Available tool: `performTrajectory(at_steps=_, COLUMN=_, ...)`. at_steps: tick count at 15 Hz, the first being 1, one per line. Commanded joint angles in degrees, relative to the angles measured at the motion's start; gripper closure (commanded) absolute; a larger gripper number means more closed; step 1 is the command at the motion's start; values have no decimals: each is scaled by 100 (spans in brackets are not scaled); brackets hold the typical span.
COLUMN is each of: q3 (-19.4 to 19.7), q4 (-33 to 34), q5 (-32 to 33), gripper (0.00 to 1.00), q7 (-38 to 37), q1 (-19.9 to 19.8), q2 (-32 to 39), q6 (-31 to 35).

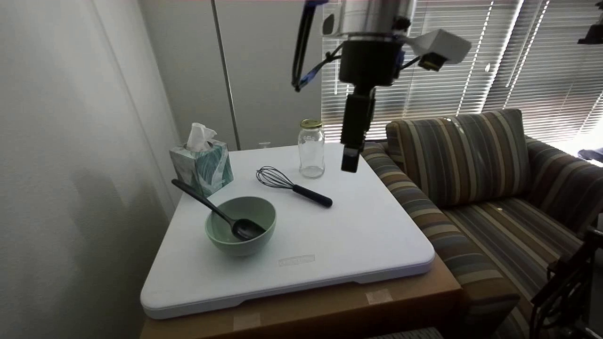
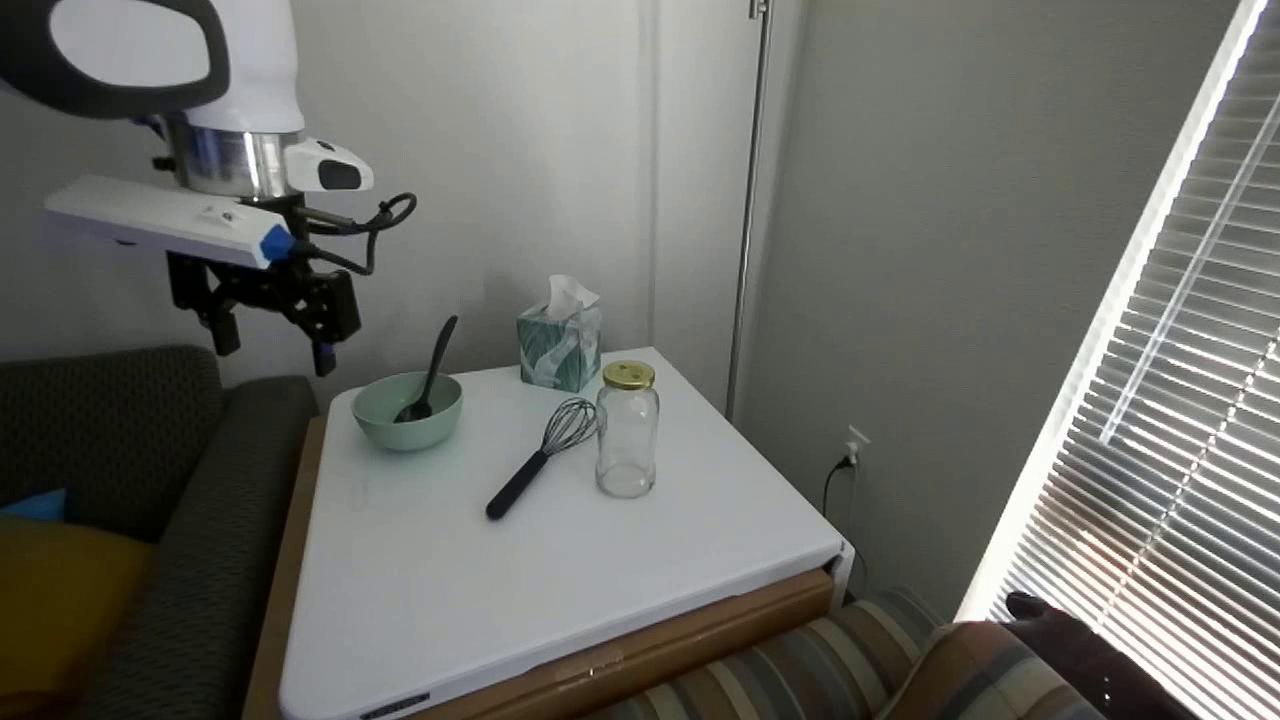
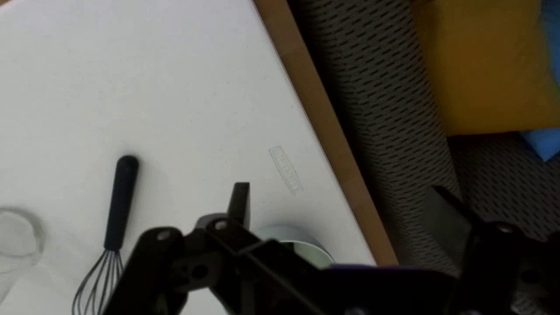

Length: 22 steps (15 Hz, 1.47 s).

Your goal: Move the bowl to the right

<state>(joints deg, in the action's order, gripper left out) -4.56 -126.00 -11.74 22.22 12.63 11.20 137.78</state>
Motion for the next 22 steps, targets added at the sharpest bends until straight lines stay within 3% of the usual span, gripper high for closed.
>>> performTrajectory(at_steps=1, q3=-392, q4=1141, q5=573, gripper=0, q7=-40, q1=-84, q2=1113, q6=-357)
performTrajectory(at_steps=4, q3=-591, q4=1601, q5=867, gripper=0, q7=-302, q1=-37, q2=1508, q6=-28)
performTrajectory(at_steps=5, q3=-654, q4=1240, q5=827, gripper=0, q7=-266, q1=-136, q2=1279, q6=-77)
performTrajectory(at_steps=9, q3=-705, q4=1575, q5=878, gripper=0, q7=-348, q1=-109, q2=1501, q6=-55)
performTrajectory(at_steps=11, q3=-477, q4=1314, q5=1038, gripper=0, q7=-1043, q1=49, q2=1416, q6=461)
performTrajectory(at_steps=15, q3=-170, q4=1426, q5=1284, gripper=0, q7=-2376, q1=175, q2=1738, q6=1330)
performTrajectory(at_steps=22, q3=-45, q4=2456, q5=581, gripper=0, q7=-3719, q1=-43, q2=2492, q6=1303)
